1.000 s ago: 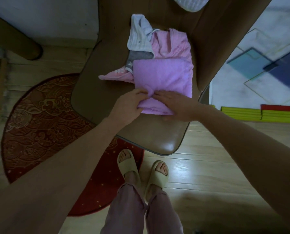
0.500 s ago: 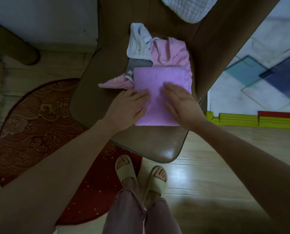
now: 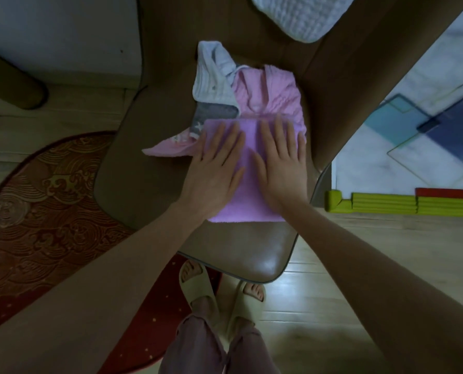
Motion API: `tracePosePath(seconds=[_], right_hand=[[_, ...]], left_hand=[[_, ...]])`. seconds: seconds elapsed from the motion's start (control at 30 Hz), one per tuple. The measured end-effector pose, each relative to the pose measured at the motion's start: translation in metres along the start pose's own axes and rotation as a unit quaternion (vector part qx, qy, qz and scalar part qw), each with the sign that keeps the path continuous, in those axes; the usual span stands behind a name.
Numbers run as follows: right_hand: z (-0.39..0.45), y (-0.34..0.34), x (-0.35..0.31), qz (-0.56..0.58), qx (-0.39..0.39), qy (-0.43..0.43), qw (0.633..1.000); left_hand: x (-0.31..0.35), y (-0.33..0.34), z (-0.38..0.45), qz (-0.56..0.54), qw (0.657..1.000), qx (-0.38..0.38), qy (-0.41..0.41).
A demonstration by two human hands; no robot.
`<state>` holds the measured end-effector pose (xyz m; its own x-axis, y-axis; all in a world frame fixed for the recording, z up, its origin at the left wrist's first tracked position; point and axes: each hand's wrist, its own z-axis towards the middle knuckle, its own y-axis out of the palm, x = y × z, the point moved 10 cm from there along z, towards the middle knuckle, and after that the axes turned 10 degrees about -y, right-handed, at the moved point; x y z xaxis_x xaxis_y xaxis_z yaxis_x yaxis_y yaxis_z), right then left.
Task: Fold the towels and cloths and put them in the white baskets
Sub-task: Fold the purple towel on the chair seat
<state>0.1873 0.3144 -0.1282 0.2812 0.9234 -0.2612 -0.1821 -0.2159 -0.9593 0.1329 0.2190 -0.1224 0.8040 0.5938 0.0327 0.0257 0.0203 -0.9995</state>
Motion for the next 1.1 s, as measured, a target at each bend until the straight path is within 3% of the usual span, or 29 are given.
tracePosePath(seconds=[0.13, 0.37, 0.5, 0.6, 0.7, 0.8, 0.93, 1.0, 1.1], right_hand=[[0.016, 0.022, 0.004, 0.012, -0.052, -0.031, 0.998], [0.049, 0.02, 0.035, -0.012, -0.092, 0.036, 0.995], [0.054, 0.011, 0.053, 0.022, -0.158, 0.073, 0.984], [0.04, 0.005, 0.05, 0.1, -0.192, 0.069, 0.974], [0.028, -0.011, 0.051, 0.231, -0.146, 0.101, 0.957], [0.016, -0.024, 0.051, 0.361, -0.107, 0.132, 0.917], [0.011, -0.042, 0.044, 0.407, -0.074, 0.125, 0.902], [0.013, -0.05, 0.033, 0.407, -0.064, 0.111, 0.904], [0.021, -0.055, 0.007, 0.42, -0.063, 0.099, 0.9]], left_hand=[[-0.014, 0.024, 0.019, -0.035, 0.997, -0.04, -0.048], [-0.025, 0.038, 0.026, -0.078, 0.988, -0.057, -0.119], [-0.032, 0.014, 0.023, -0.194, 0.969, -0.037, -0.15], [-0.053, 0.0, 0.007, -0.369, 0.888, -0.036, -0.271], [-0.059, 0.013, -0.012, -0.489, 0.791, -0.088, -0.357], [-0.054, 0.015, -0.014, -0.527, 0.748, -0.141, -0.379], [-0.046, -0.008, -0.02, -0.566, 0.7, -0.149, -0.408], [-0.049, -0.016, -0.021, -0.565, 0.697, -0.145, -0.417], [-0.082, -0.036, -0.024, -0.405, 0.751, -0.11, -0.509]])
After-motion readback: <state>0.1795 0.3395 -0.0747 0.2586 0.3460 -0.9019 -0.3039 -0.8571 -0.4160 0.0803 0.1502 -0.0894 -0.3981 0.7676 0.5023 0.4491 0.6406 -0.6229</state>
